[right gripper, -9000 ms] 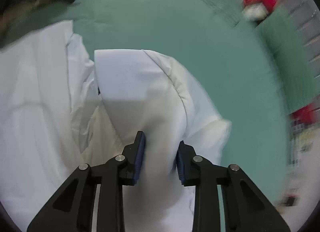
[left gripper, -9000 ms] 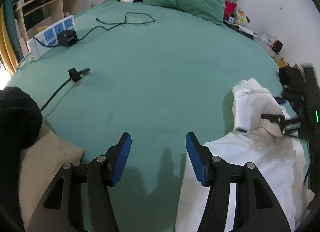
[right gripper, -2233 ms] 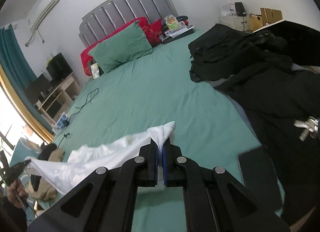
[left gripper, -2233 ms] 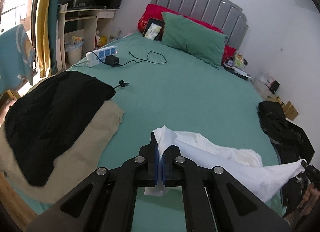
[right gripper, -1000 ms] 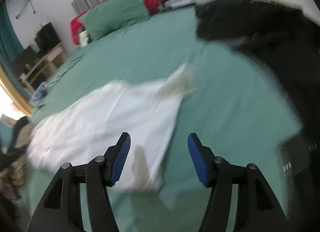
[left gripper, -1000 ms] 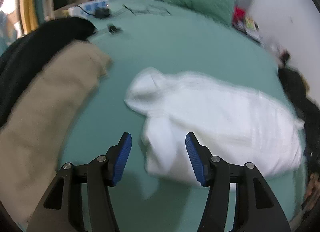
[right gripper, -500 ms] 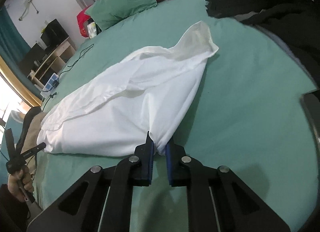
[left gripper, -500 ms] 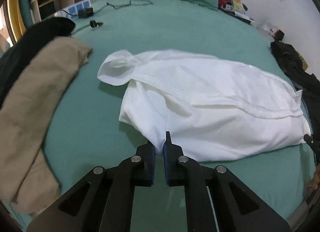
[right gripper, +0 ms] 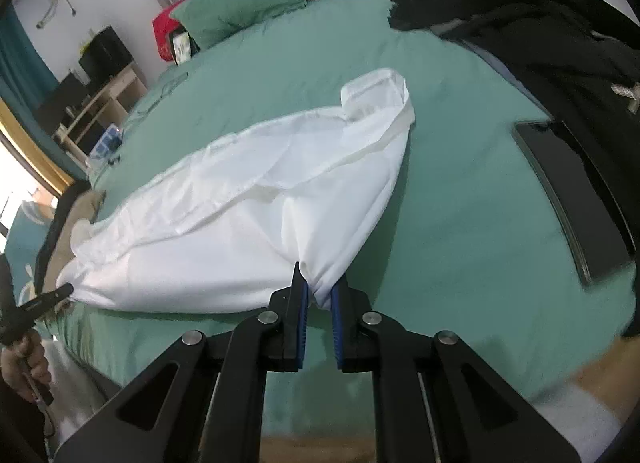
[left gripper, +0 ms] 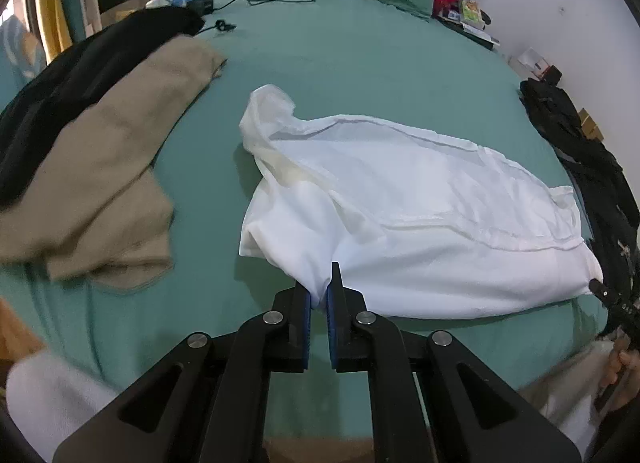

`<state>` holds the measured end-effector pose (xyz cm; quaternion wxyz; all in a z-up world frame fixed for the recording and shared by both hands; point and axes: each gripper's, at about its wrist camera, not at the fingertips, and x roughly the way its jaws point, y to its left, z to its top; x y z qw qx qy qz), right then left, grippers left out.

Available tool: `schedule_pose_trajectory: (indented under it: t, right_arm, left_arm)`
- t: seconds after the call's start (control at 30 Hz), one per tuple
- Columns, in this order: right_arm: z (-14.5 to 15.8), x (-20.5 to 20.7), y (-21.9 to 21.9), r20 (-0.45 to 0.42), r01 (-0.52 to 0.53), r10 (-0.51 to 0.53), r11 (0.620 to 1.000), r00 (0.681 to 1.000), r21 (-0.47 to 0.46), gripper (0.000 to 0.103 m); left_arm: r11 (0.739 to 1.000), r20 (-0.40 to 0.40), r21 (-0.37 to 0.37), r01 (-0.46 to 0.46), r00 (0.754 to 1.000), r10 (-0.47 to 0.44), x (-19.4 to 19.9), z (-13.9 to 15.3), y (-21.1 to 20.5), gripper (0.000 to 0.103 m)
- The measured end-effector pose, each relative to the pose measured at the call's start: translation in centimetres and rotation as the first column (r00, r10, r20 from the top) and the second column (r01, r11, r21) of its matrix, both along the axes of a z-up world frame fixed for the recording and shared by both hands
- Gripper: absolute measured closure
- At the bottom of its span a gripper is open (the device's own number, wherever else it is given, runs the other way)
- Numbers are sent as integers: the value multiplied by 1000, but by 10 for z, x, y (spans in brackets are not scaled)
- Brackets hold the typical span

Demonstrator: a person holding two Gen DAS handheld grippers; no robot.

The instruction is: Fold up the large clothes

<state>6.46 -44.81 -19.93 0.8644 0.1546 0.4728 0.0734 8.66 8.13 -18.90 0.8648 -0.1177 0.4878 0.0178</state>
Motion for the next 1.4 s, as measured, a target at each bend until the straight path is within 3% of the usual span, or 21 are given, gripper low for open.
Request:
schedule_pose_trajectory:
  t: [0.13, 0.3, 0.37, 0.47, 0.57, 0.67, 0.77, 0.97, 1.07, 1.17, 1.2, 1.27, 1.3, 1.4]
  right_arm:
    - [-10, -22, 0, -41, 2, -2, 1000, 999, 1, 93]
    - [-14, -23, 5, -75, -12, 9, 999, 997, -42, 88]
    - [-9, -20, 6, -81, -8, 2, 997, 997, -71, 83]
    - [6, -21, 6, -38, 9, -15, 989, 999, -148, 74]
    - [24, -19, 3, 22, 20, -16, 983, 1000, -185, 64]
    - [29, -8, 1, 48, -5, 7, 999, 999, -51, 60]
    - [10, 12, 3, -3, -26, 27, 993, 1000, 114, 60]
    - [-22, 42, 9, -61, 17, 3, 949, 998, 316, 60]
    - [-31, 50, 8, -73, 33, -7, 930, 997, 367, 60]
    - [-32, 57, 8, -50, 39, -21, 920, 999, 389, 63]
    - [-29, 58, 10, -29, 24, -14, 925, 999, 380, 81]
    - [-19, 63, 18, 9, -5, 2, 944, 1000, 329, 93]
    - [-15, 65, 20, 25, -13, 5, 952, 1000, 306, 99]
    - [0, 74, 31, 75, -52, 35, 969, 997, 240, 101]
  left_arm:
    - [1000, -27, -4, -14, 1000, 14, -19, -9, 2, 95]
    - [999, -109, 12, -40, 993, 42, -14, -25, 6, 84]
    - [998, -88, 28, -57, 994, 60, -12, -17, 8, 78]
    - [996, 11, 46, -78, 997, 78, -14, 10, 9, 56]
    - [999, 68, 5, -39, 997, 38, -12, 29, 2, 55]
    - [997, 59, -71, 43, 998, -39, 2, 30, -14, 55]
    - [990, 8, -124, 68, 998, -68, 18, 14, -26, 55]
    - [976, -73, -218, -7, 997, -9, 32, -22, -29, 52]
    - [968, -82, -250, -26, 997, 6, 34, -31, -28, 48]
    - [957, -90, -286, -51, 996, 27, 37, -35, -24, 48]
    - [953, -79, -299, -53, 996, 30, 38, -35, -22, 48]
    - [954, -59, -296, -54, 997, 38, 39, -33, -21, 51]
    - [956, -31, -289, -48, 999, 41, 40, -29, -21, 68]
    - [973, 11, -231, -15, 1000, 18, 49, -18, -28, 94]
